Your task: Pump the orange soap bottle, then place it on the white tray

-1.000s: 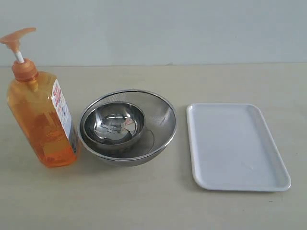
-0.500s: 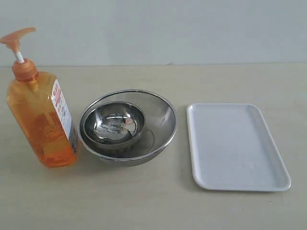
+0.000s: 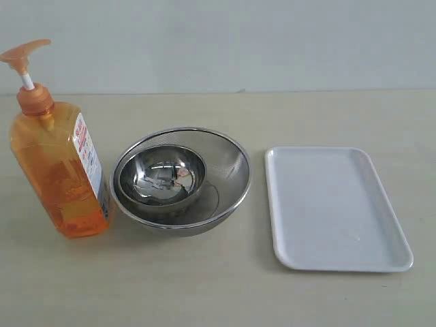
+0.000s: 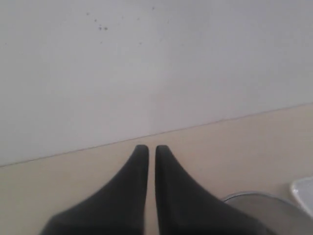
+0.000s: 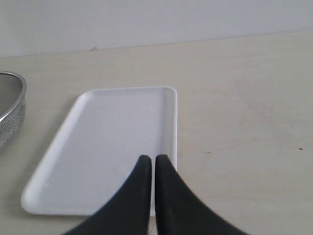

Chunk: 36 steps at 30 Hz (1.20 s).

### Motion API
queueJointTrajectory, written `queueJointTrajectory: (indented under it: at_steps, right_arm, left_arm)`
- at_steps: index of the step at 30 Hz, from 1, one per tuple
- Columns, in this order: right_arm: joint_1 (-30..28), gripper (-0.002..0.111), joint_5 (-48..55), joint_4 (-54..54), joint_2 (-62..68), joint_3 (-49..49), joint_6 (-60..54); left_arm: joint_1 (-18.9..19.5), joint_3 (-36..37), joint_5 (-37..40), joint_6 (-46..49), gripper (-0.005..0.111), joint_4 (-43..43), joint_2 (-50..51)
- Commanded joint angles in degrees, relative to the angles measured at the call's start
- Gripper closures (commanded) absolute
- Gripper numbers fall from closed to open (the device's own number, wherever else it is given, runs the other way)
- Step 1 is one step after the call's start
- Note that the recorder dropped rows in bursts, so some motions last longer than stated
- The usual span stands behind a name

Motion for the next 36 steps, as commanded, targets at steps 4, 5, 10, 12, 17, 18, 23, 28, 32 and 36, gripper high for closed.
queueJointTrajectory:
  at_steps: [4,5,10,12,17,18,23,28,32,36]
  right_arm:
    - [-0.2,0.108,-0.7,-0.4,-0.2,0.0,-0.6]
    - [-0.2,0.108,-0.7,-0.4,-0.2,0.0,-0.6]
    - [-0.2,0.108,-0.7,-0.4,-0.2,0.0,-0.6]
    - [-0.2,0.108,-0.7,-0.4,-0.2,0.0,-0.6]
    - [-0.2,0.108,-0.7,-0.4,-0.2,0.0,-0.6]
    - [-0.2,0.108,-0.7,-0.4,-0.2,0.0,-0.6]
    - [-0.2,0.108,-0.7,-0.4,-0.2,0.0,-0.6]
    - [-0.2,0.108,-0.7,-0.4,-0.2,0.0,-0.6]
    - [-0.2,0.108,-0.7,-0.4,-0.2,0.0,-0.6]
    - [-0.2,0.108,-0.7,-0.4,-0.2,0.0,-0.6]
  left_arm:
    - [-0.4,9.2,-10.2,-7.4,0.102,8.3,-4.6]
    - [-0.8,10.0,-10.6,-7.3,0.102,8.3,-4.7]
    - [-1.8,13.6,-12.9,-4.6,0.102,9.2,-4.1]
    - [-1.8,14.7,-14.3,-4.6,0.102,9.2,-4.1]
    - [-2.3,18.0,-17.1,-4.8,0.102,7.2,-4.3]
    - [-3.0,19.0,-18.7,-5.9,0.102,6.9,-4.5]
    - [-6.7,29.8,-33.1,-13.6,0.102,8.9,-7.4]
    - [-8.9,40.8,-42.9,-16.5,0.102,8.9,-10.8]
    - [-9.1,47.3,-48.1,-18.0,0.102,8.3,-12.9]
    - [-9.1,53.0,-51.8,-18.9,0.102,8.3,-13.6]
